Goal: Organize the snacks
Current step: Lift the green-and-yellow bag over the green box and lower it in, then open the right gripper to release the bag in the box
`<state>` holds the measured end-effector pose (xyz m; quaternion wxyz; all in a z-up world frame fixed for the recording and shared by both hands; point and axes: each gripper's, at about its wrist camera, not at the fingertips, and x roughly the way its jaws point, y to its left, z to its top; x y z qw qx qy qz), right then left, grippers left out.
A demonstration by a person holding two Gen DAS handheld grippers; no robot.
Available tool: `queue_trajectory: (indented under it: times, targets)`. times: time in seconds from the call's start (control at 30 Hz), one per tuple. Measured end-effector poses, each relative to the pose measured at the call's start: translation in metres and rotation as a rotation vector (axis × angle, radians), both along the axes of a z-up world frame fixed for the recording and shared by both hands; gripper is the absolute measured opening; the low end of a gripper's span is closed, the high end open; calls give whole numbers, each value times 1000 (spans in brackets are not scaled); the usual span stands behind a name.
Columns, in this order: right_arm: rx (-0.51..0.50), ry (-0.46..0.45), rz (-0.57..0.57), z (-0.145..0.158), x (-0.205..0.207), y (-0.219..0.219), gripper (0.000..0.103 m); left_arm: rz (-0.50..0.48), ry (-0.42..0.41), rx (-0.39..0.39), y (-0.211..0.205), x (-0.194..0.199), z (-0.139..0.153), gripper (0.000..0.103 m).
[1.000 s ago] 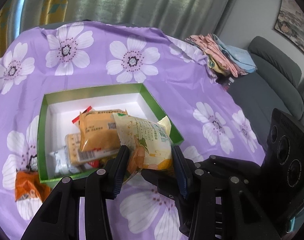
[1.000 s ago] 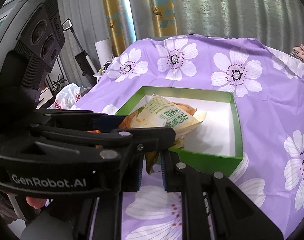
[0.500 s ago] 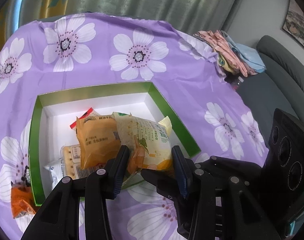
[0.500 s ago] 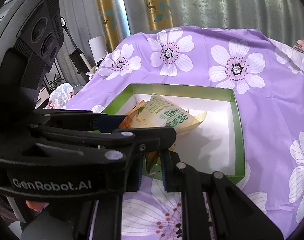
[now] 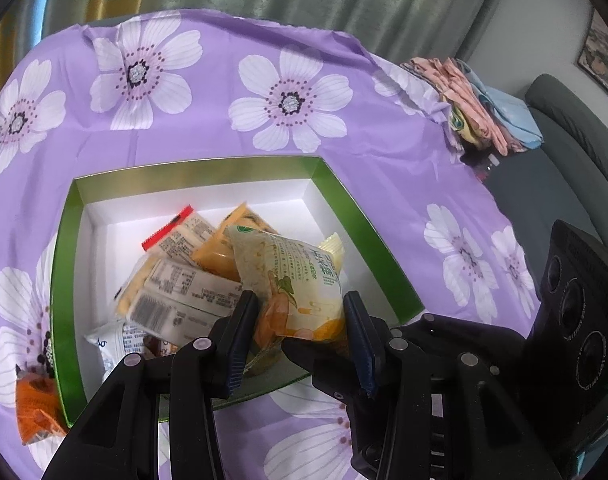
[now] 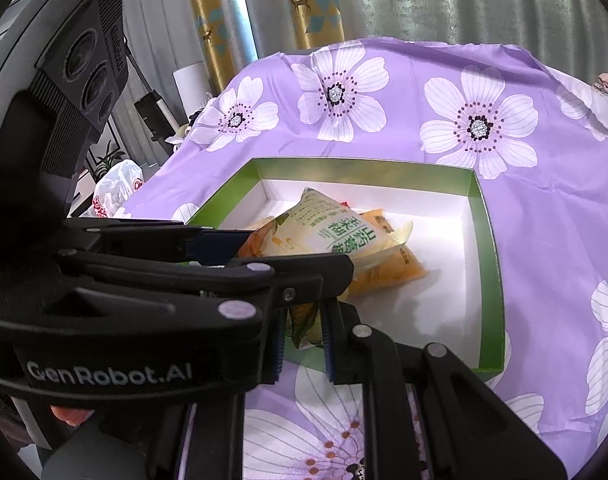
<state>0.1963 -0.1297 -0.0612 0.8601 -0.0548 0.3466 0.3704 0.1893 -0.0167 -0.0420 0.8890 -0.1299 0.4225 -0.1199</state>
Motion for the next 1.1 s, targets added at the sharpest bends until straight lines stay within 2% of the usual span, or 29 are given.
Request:
queue_trajectory:
  times: [1.1]
  targets:
    - [-16, 43, 4, -8, 9, 10, 20, 27, 28, 4, 7, 11, -12, 45]
